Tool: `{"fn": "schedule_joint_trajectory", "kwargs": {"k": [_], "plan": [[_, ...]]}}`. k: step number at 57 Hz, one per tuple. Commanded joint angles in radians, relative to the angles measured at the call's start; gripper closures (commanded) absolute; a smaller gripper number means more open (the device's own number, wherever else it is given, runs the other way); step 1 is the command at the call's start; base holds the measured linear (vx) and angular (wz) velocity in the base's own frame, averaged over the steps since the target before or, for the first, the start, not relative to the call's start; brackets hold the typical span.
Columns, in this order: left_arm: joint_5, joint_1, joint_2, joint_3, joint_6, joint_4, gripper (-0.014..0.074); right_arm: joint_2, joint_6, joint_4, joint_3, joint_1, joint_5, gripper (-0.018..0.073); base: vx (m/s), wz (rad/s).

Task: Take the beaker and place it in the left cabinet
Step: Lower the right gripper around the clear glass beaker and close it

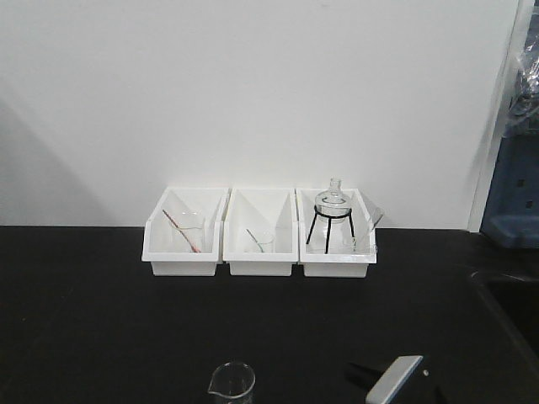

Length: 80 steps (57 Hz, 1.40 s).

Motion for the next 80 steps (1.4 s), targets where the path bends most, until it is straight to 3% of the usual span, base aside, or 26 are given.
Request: {"fn": "schedule_joint_trajectory", "kwargs": {"k": [1, 18, 26, 80], "plan": [[-0.083, -0.007, -0.018, -0.009, -0.003, -0.002, 0.0593, -0.011, -0.009, 0.110, -0.048, 0.033, -0.054, -0.0008, 0.00, 0.00], [-0.083, -0.007, -0.018, -0.009, -0.003, -0.002, 0.0593, 0.105, -0.008, 0.082, -0.149, 0.129, -0.068, -0.0009, 0.00, 0.00], [-0.083, -0.007, -0.018, -0.009, -0.003, -0.002, 0.0593, 0.154, 0.065, 0.073, -0.196, 0.148, -0.066, -0.0009, 0.00, 0.00], [-0.083, -0.007, -0.018, -0.009, -0.003, -0.002, 0.0593, 0.401, 0.096, 0.001, -0.485, 0.185, -0.070, -0.0009, 0.00, 0.00]]}}
